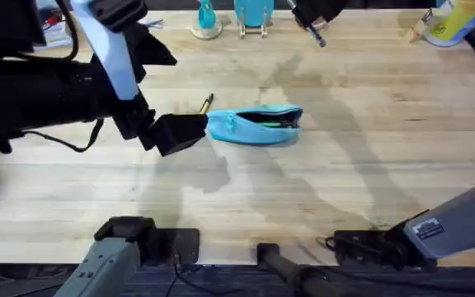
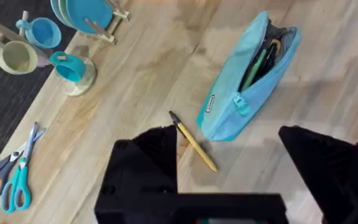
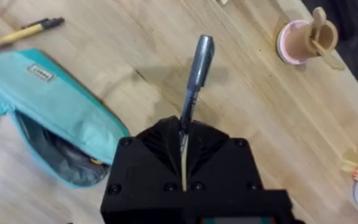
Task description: Unzip the bag, pick up the pens from the table one at a time and place them inside, then zip the bag closed.
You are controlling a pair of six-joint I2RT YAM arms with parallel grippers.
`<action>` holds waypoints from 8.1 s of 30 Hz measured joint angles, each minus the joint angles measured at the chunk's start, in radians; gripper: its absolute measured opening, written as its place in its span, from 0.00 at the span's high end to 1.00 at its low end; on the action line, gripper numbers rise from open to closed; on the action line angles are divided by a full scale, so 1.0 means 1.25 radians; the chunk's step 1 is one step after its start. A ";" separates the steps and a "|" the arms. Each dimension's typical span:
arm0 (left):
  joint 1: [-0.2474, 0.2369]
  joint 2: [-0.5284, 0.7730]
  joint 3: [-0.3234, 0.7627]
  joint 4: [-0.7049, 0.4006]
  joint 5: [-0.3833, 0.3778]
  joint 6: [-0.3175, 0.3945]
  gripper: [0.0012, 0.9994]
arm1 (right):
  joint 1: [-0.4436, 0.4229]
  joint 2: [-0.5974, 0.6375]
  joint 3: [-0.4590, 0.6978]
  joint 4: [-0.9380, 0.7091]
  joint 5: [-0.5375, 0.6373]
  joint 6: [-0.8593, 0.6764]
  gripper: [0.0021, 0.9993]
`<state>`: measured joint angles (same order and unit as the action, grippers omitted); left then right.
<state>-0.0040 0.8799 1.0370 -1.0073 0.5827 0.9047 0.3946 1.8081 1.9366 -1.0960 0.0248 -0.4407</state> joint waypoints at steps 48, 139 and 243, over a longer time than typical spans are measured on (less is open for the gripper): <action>0.000 0.000 0.000 0.000 0.000 0.000 0.01 | 0.103 -0.321 -0.611 0.153 -0.144 -0.524 0.97; 0.000 0.000 0.000 0.000 0.000 0.000 0.01 | 0.135 -0.311 -0.626 0.398 -0.103 -0.067 0.00; -0.034 0.529 -0.003 0.109 -0.242 -0.124 0.00 | 0.135 -0.381 -0.626 0.392 0.088 0.105 0.00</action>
<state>-0.0463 1.5408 1.0334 -0.8713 0.2802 0.7498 0.5629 1.3319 1.1545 -0.6055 0.1352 -0.3098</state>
